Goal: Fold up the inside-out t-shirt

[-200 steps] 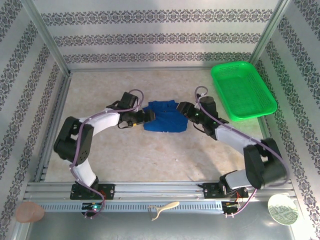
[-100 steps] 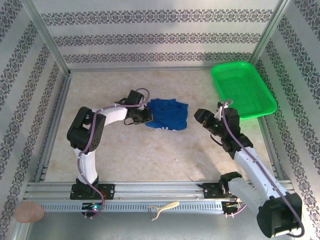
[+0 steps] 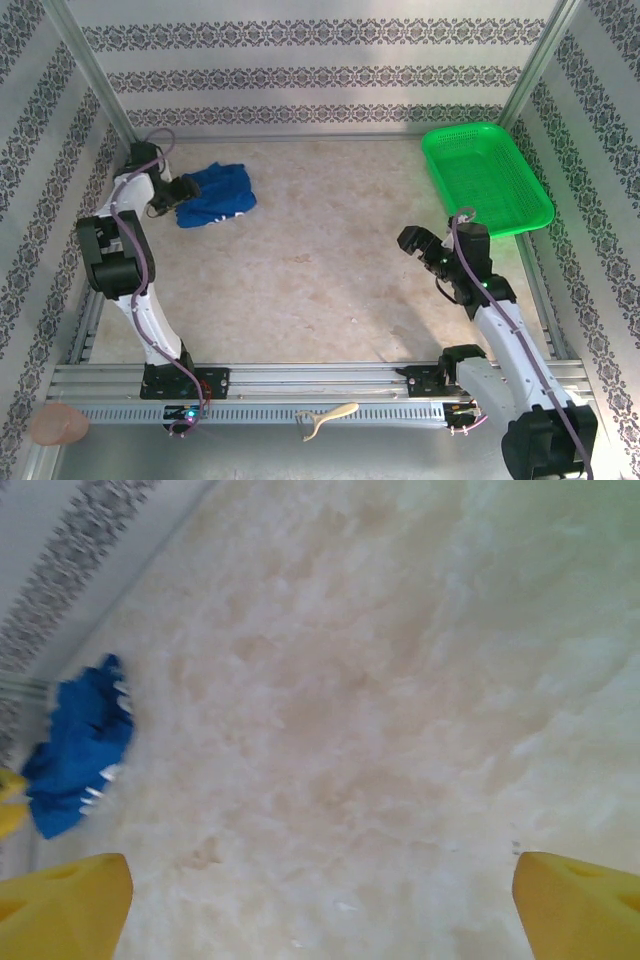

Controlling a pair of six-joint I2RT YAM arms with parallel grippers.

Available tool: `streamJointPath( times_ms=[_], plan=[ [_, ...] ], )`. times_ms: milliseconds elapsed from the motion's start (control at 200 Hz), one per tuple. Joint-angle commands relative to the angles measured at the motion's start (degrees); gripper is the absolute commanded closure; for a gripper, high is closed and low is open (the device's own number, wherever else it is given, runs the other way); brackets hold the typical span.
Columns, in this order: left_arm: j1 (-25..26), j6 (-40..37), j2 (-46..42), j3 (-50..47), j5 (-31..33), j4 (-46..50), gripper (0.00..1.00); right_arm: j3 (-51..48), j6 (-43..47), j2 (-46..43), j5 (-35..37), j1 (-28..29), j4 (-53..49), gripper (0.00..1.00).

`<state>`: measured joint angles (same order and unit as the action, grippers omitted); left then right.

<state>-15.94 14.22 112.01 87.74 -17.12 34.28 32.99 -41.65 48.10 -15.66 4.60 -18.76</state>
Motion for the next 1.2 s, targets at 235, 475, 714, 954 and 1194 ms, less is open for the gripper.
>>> streamJointPath(
  times_ms=[235,475,714,954,1194],
  plan=[
    [1.5,1.9,-21.8,-10.7,5.2,-5.9,0.0,7.1,10.2,2.9,33.2,0.2,-3.9,0.02],
    [10.2,-3.4,-45.5,-50.0,17.9,-45.0,0.0,-5.2,27.5,3.4,43.7,2.0,21.5,0.02],
    [24.0,-19.5,-28.9,-66.0,31.2,-84.0,0.01,-18.5,37.9,19.5,33.6,1.8,61.8,0.01],
    [18.1,-15.7,-18.5,-69.9,22.2,-101.2,0.01,-17.4,42.0,42.8,19.8,-1.3,87.2,0.02],
    [15.8,-13.6,-20.2,-66.1,18.7,-90.7,0.01,-12.8,38.4,40.6,29.8,-1.6,77.6,0.02]
  ],
)
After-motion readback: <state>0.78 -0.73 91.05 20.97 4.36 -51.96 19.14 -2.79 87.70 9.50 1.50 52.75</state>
